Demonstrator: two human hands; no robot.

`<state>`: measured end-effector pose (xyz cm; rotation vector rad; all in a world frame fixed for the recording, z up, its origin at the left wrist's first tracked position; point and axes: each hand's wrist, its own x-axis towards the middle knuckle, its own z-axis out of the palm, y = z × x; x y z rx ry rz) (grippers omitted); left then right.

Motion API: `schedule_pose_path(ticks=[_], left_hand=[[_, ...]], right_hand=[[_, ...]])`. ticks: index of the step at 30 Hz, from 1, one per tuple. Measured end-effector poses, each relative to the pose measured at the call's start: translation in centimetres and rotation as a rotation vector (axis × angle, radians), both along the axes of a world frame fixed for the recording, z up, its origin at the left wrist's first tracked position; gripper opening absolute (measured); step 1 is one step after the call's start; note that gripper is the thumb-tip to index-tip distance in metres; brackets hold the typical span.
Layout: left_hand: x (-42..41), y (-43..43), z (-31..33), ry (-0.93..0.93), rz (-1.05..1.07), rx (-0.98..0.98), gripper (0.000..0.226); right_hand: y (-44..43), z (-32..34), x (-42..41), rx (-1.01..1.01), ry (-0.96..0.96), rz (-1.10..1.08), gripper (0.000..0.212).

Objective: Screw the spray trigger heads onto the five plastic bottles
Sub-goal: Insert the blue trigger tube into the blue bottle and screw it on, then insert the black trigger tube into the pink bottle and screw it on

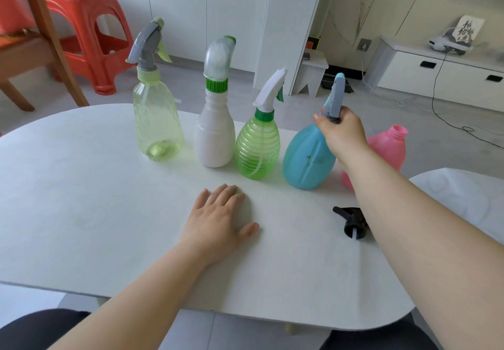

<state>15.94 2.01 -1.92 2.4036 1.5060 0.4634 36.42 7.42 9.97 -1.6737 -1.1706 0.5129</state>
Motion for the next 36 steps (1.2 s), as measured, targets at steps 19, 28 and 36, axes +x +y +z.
schedule_pose_path(ticks=[19,28,36], left_hand=[[0.1,-0.2,0.0,0.019,0.0,0.003,0.064],[-0.2,-1.0,0.1,0.013,0.008,0.016,0.058],[-0.6,-1.6,0.0,-0.001,0.005,0.029,0.056]], right_hand=[[-6.1,-0.2,3.7,0.007,-0.214,-0.133,0.029],[-10.5,-3.5,3.5,-0.799,-0.671,-0.067,0.045],[-10.5,-4.6,2.7,-0.837,-0.638,-0.095,0.034]])
